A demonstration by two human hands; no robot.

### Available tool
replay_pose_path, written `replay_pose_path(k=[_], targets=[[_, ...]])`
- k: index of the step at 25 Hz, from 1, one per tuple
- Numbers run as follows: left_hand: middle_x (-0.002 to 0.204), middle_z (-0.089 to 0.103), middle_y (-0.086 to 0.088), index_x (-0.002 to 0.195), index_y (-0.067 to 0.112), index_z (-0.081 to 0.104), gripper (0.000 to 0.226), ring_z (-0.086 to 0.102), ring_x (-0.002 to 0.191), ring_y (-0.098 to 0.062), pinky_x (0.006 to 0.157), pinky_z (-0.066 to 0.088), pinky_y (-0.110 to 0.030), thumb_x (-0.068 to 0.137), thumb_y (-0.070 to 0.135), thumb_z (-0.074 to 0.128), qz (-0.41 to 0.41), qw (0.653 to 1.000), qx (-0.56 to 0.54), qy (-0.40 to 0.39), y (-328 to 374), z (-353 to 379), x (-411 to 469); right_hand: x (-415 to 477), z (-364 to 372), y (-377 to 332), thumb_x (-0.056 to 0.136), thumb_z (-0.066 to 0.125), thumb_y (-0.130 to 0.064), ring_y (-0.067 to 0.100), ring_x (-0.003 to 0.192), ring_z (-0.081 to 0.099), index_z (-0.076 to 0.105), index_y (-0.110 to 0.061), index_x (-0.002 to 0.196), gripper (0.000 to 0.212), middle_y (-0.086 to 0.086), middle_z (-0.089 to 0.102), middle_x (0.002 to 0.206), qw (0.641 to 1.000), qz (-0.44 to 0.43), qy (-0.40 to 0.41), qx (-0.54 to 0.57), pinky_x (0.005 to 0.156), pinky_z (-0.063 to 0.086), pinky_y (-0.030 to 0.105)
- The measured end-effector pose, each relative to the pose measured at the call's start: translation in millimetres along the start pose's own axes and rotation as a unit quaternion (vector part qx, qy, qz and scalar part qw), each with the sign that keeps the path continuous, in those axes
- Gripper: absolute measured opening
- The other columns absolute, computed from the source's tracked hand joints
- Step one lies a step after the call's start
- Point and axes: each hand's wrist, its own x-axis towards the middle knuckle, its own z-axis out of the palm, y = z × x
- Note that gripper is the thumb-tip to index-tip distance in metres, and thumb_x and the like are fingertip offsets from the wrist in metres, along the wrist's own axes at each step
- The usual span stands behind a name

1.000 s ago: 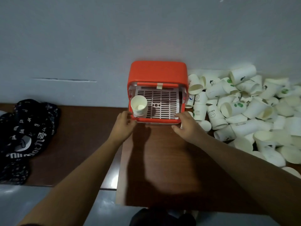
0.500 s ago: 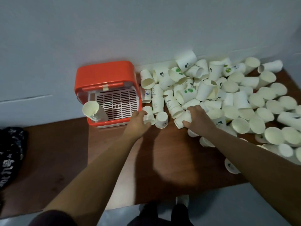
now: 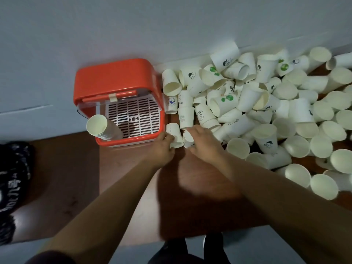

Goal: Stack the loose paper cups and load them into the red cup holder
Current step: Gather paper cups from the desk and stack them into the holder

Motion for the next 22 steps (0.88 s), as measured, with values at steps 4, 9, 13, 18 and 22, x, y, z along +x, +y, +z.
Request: replay_pose_path(k=[4, 9, 13, 18, 22], targets=[[0.142, 0.042, -0.002, 0.141, 0.017, 0.047, 0.062, 0.046, 0.125, -0.02, 0.105, 0.043, -0.038, 0.089, 0.043, 0.068, -0.01, 0.998, -0.064, -0.005, -7, -4, -5, -3, -11, -1, 0.078, 0.068, -0.038, 0.028, 0.103, 0.054, 0.055, -0.012, 0.122, 0.052, 0.008, 0.054, 0.113, 0.995, 0.056, 0.072, 0.038, 0.084, 0.048, 0.041], [0.151, 0.037, 0.009, 0.151, 0.03, 0.031, 0.093, 0.039, 0.135, -0.005, 0.108, 0.036, -0.027, 0.074, 0.047, 0.082, 0.029, 0.963, -0.266, -0.013, 2, -18, -18, 7, -52, -18, 0.08, 0.067, -0.048, 0.017, 0.075, 0.063, 0.06, -0.013, 0.092, 0.037, 0.002, 0.066, 0.086, 0.938, 0.188, 0.073, 0.281, 0.07, 0.051, 0.035], [0.125, 0.059, 0.0, 0.137, 0.023, 0.047, 0.063, 0.061, 0.108, -0.013, 0.09, 0.056, -0.033, 0.083, 0.024, 0.079, -0.018, 0.933, -0.356, 0.055, 2, -37, -24, 16, -48, -44, 0.094, 0.057, -0.045, 0.026, 0.077, 0.068, 0.062, -0.004, 0.106, 0.043, 0.019, 0.071, 0.097, 0.787, 0.276, -0.063, 0.547, 0.071, 0.055, 0.04], [0.111, 0.064, 0.001, 0.121, 0.019, 0.047, 0.037, 0.06, 0.087, -0.004, 0.074, 0.054, -0.023, 0.091, 0.02, 0.07, -0.091, 0.913, -0.384, 0.103, -33, -62, -54, 30, -6, -55, 0.094, 0.052, -0.044, 0.023, 0.087, 0.061, 0.063, -0.008, 0.106, 0.04, 0.007, 0.067, 0.096, 0.897, 0.273, -0.016, 0.348, 0.064, 0.044, 0.028], [0.113, 0.063, -0.003, 0.12, 0.025, 0.046, 0.034, 0.065, 0.094, -0.017, 0.078, 0.058, -0.045, 0.093, 0.02, 0.067, -0.126, 0.896, -0.416, 0.095, -59, -63, -78, 47, 20, -80, 0.09, 0.062, -0.042, 0.027, 0.11, 0.06, 0.04, -0.002, 0.139, 0.067, 0.012, 0.058, 0.13, 0.885, 0.323, -0.037, 0.334, 0.075, 0.041, 0.026]])
